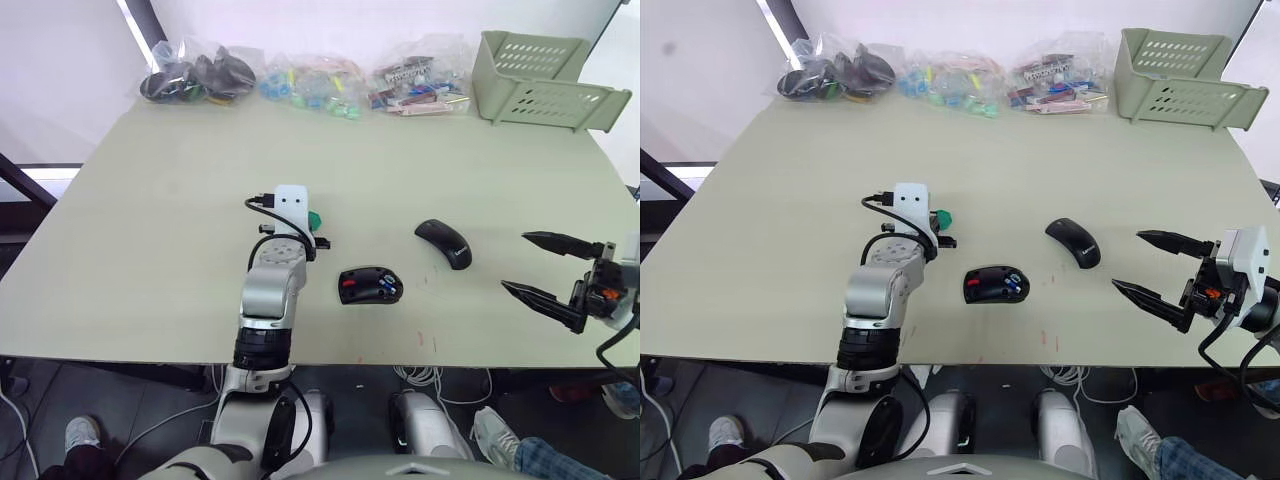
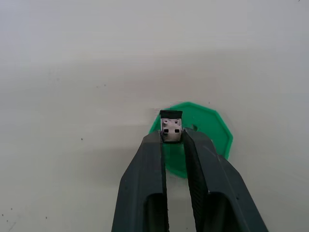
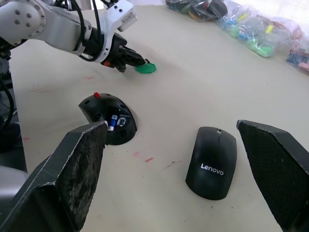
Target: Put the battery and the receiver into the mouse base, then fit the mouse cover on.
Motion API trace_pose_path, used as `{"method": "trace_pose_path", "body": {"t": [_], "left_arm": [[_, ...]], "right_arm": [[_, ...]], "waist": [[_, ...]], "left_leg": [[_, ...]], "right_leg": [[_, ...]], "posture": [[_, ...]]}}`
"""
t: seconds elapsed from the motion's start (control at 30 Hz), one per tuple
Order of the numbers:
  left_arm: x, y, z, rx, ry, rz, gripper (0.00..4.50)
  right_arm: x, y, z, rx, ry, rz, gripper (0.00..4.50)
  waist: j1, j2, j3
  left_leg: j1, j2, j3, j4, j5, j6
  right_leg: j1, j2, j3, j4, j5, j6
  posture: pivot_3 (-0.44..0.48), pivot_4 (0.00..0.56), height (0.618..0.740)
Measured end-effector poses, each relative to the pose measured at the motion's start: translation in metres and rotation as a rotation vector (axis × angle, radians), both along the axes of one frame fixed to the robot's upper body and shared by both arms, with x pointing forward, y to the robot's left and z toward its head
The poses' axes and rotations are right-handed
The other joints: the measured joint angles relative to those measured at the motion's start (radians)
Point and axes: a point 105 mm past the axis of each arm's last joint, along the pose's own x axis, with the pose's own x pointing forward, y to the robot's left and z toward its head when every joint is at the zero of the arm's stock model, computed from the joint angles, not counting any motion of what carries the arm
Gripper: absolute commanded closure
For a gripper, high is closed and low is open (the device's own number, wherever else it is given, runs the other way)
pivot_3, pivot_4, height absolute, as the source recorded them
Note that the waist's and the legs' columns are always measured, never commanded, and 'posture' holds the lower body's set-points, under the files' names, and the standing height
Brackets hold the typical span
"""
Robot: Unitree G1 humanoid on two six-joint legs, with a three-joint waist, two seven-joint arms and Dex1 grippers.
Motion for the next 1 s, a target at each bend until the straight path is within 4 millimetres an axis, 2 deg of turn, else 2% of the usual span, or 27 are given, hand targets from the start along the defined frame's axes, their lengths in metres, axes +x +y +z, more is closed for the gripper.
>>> {"method": "trace_pose_path", "body": {"t": [0.13,0.3,0.4,0.5,0.6,0.7,0.77,0.9,1.0], "left_arm": [[-0.009,0.004,0.014,-0.010,-0.046,-0.104,4.34],[-0.027,0.025,0.037,0.044,-0.072,-0.294,4.34],[-0.035,0.027,0.048,-0.017,-0.080,-0.421,4.34],[-0.047,0.021,0.060,-0.048,-0.073,-0.621,4.34],[-0.057,0.016,0.081,0.017,-0.069,-0.793,4.34],[-0.066,0.007,0.091,0.045,-0.074,-0.927,4.34],[-0.070,-0.002,0.091,0.080,-0.036,-1.053,4.34],[-0.076,-0.024,0.109,0.174,-0.075,-1.284,4.34],[-0.076,-0.029,0.115,0.217,-0.081,-1.372,4.34]], "right_arm": [[0.000,0.010,0.009,0.015,-0.017,0.023,0.00],[0.000,0.033,0.024,0.053,-0.030,0.070,0.00],[0.003,0.044,0.038,0.078,-0.061,0.092,0.00],[0.005,0.060,0.052,0.089,-0.100,0.119,0.00],[0.006,0.078,0.060,0.122,-0.051,0.175,0.00],[0.009,0.088,0.058,0.034,0.021,0.146,0.00],[0.017,0.097,0.057,0.027,0.130,0.120,0.00],[0.026,0.120,0.066,0.138,0.318,0.176,0.00],[0.037,0.123,0.061,0.141,0.420,0.127,0.00]], "waist": [[0.002,0.000,0.000],[-0.001,0.000,0.000],[0.001,0.000,0.000],[0.002,-0.001,0.001],[0.000,-0.002,0.002],[0.003,-0.001,0.003],[0.001,-0.002,0.004],[-0.001,-0.005,0.006],[0.000,-0.004,0.007]], "left_leg": [[0.000,0.000,0.000,0.000,0.000,0.000],[0.001,0.001,0.000,0.000,0.000,0.000],[0.000,0.001,0.000,0.002,0.000,0.000],[-0.001,0.001,0.000,0.004,0.000,0.000],[0.000,0.002,0.001,0.005,0.000,0.000],[0.000,0.004,0.001,0.006,0.000,0.000],[-0.001,0.004,0.002,0.007,0.000,0.000],[-0.001,0.004,0.002,0.008,0.000,0.000],[-0.002,0.004,0.002,0.007,0.000,0.000]], "right_leg": [[0.000,0.000,0.000,0.001,0.000,0.000],[0.000,0.000,0.000,0.003,0.000,0.000],[-0.001,0.000,-0.001,0.003,-0.001,-0.001],[-0.001,0.000,-0.001,0.003,-0.001,-0.002],[-0.001,0.000,-0.001,0.005,-0.003,-0.004],[-0.001,-0.001,-0.001,0.005,-0.003,-0.005],[-0.001,-0.001,0.000,0.006,-0.003,-0.005],[-0.002,0.000,0.000,0.006,-0.003,-0.005],[-0.002,0.000,0.000,0.006,-0.003,-0.005]], "posture": [[0.000,0.150,0.740],[0.000,0.150,0.740],[0.000,0.150,0.740],[0.000,0.150,0.740],[0.000,0.150,0.740],[0.000,0.150,0.740],[0.000,0.150,0.740],[0.000,0.150,0.740],[0.000,0.150,0.740]]}}
